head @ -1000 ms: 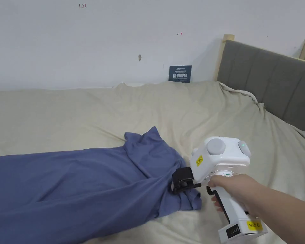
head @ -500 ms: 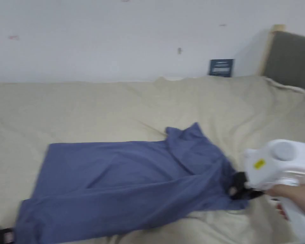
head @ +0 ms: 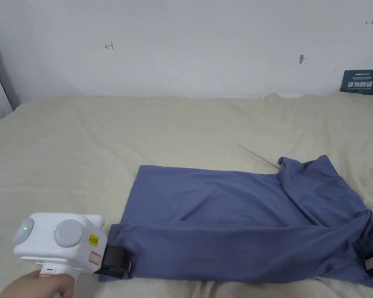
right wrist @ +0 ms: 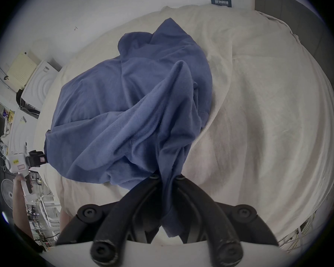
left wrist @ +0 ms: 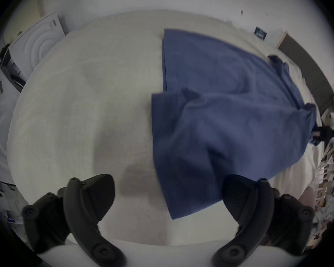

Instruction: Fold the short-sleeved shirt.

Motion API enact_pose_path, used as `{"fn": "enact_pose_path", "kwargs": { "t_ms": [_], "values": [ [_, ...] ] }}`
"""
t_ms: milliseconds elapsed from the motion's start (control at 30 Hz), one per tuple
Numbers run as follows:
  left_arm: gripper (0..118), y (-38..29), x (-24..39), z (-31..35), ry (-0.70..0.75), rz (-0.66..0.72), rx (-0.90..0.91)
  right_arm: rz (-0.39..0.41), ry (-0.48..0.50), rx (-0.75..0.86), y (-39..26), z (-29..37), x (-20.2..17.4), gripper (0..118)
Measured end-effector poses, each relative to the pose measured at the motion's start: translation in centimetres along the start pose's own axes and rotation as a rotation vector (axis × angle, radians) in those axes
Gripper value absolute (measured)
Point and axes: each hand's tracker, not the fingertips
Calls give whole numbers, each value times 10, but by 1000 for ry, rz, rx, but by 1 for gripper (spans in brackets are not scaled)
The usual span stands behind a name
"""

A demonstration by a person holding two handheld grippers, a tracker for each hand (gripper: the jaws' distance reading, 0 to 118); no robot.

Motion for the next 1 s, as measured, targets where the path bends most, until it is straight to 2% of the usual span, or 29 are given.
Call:
{"fn": "enact_pose_path", "kwargs": {
  "t_ms": [100,133,167,200,267,333,500,700,800,900,1000],
  "values": [
    [102,-3,8,2,23,-18,23,-10,9,-6,3,-1,4,5],
    [97,-3,11,6,19,-23,30,-10,9,-6,2,-1,4,5],
    [87,-4,14,11,13,-34,53,-8,9,-6,1,0,4,5],
    [70,-5,16,17,4,-38,94,-4,9,-3,3,-1,6,5],
    [4,-7,13,28,-35,-14,137,7,6,13,1,0,4,5],
    [2,-7,8,32,-97,34,128,17,0,20,1,-1,4,5],
    [2,-2,-2,37,-91,52,114,19,2,44,0,13,9,5],
    [2,-5,7,80,-88,23,138,3,116,105,-9,77,19,5],
    [2,-15,10,109,-81,-44,164,26,104,110,-22,107,24,5],
    [2,-32,5,138,-129,-42,172,28,131,97,-40,132,33,5],
    [2,-62,11,152,-162,-93,146,16,131,19,-65,142,43,5]
  ]
}}
